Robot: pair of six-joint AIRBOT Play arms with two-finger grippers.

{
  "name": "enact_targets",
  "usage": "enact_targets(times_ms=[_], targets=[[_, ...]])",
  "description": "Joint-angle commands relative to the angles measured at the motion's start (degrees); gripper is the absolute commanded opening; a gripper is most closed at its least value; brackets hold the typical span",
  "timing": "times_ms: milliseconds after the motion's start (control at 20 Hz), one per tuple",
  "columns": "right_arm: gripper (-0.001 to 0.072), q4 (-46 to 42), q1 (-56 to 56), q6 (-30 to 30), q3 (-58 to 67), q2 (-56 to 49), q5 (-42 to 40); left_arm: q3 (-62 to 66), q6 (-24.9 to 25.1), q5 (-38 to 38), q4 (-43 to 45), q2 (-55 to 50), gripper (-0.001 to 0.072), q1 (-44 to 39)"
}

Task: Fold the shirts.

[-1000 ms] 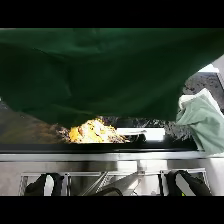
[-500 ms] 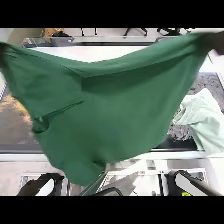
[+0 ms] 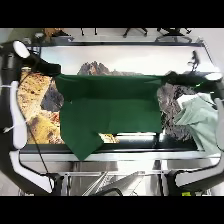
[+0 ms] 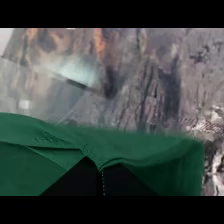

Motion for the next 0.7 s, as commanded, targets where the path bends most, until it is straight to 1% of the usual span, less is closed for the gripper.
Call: enact_targets(times_ms=[0,100,250,400,500,650], targets=[[0.0015,8.24,0.66,-5.33,2.67,-11.10,-4.26,1.20,-1.51,4.42,1.01,-8.35,0.0016,0.50],[0.0016,8.48,0.66,-5.38,4.72,-13.92,-4.87,-2.71,-3.10,6.27,1.07,-8.31,0.0016,0.50],[0.0016,7.89,0.57,-6.62,5.03,-15.13,-5.16,-5.79,-4.50,3.76,1.11,-8.31,0.0016,0.50],[0.0016,3.78,0.63,-6.60,5.01,-15.65,-5.16,-8.20,-6.67,2.08,1.20,-8.31,0.0016,-0.09],[0.0016,3.08,0.55,-6.60,5.01,-16.41,-5.16,-9.77,-8.41,1.60,1.03,-8.31,0.0016,-0.31],[0.0018,3.17,0.68,-6.62,5.03,-16.92,-5.03,-11.54,-8.46,1.40,1.01,-8.31,0.0017,-0.79]])
